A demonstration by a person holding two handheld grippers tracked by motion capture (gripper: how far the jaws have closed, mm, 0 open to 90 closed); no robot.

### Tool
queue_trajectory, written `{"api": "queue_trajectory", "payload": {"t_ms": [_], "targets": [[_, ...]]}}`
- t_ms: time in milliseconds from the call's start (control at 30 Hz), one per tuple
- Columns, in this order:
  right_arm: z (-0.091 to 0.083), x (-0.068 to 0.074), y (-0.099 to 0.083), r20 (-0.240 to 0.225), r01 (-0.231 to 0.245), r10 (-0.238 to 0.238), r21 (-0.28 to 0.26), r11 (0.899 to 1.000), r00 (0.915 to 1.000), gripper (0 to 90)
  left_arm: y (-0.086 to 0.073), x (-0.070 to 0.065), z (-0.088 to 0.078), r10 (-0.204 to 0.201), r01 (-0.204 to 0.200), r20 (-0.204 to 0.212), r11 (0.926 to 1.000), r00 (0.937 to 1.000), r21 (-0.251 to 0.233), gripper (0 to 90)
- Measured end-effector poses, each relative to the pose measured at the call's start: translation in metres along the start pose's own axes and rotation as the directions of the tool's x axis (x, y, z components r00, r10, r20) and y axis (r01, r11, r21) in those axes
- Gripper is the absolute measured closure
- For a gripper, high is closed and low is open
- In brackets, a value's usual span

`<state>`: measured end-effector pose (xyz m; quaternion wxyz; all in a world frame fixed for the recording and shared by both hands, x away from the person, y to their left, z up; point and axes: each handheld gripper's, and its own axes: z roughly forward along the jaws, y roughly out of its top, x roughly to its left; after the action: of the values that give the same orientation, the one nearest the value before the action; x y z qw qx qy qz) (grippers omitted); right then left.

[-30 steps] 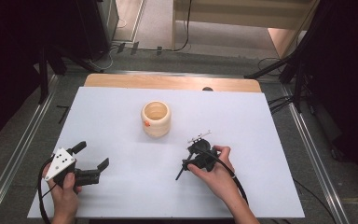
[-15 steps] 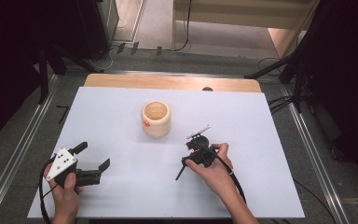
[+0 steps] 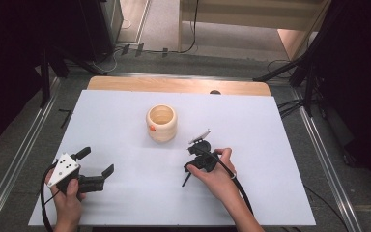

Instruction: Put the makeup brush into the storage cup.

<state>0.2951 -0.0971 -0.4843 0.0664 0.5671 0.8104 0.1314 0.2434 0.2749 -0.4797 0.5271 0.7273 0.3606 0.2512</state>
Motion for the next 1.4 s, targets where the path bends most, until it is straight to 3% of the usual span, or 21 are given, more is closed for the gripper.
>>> {"api": "queue_trajectory", "payload": {"t_ms": [300, 667, 1200, 1333, 1400], "targets": [[0.001, 0.005, 0.002, 0.034, 0.006, -0.007, 0.012, 1.000, 0.9994, 35.6, 0.000, -0.001, 0.001, 0.005, -0.005, 0.002, 1.0000, 1.0000, 0.008, 0.0], [0.001, 0.003, 0.005, 0.032, -0.007, 0.006, 0.034, 0.999, 0.9995, 40.7, -0.001, -0.003, 0.003, 0.007, -0.007, 0.006, 0.9999, 1.0000, 0.015, 0.0], [-0.002, -0.003, 0.015, 0.038, -0.055, 0.051, 0.092, 0.994, 0.9980, 73.2, 0.000, -0.003, 0.003, 0.007, -0.008, 0.008, 0.9998, 0.9999, 0.017, 0.0], [-0.002, -0.005, 0.016, 0.039, -0.043, 0.040, 0.101, 0.994, 0.9985, 83.5, 0.000, -0.003, 0.003, 0.006, -0.006, 0.008, 0.9998, 0.9999, 0.017, 0.0], [-0.002, -0.005, 0.017, 0.040, -0.031, 0.027, 0.104, 0.994, 0.9988, 84.1, 0.000, -0.003, 0.003, 0.008, -0.008, 0.009, 0.9998, 0.9999, 0.018, 0.0]]}}
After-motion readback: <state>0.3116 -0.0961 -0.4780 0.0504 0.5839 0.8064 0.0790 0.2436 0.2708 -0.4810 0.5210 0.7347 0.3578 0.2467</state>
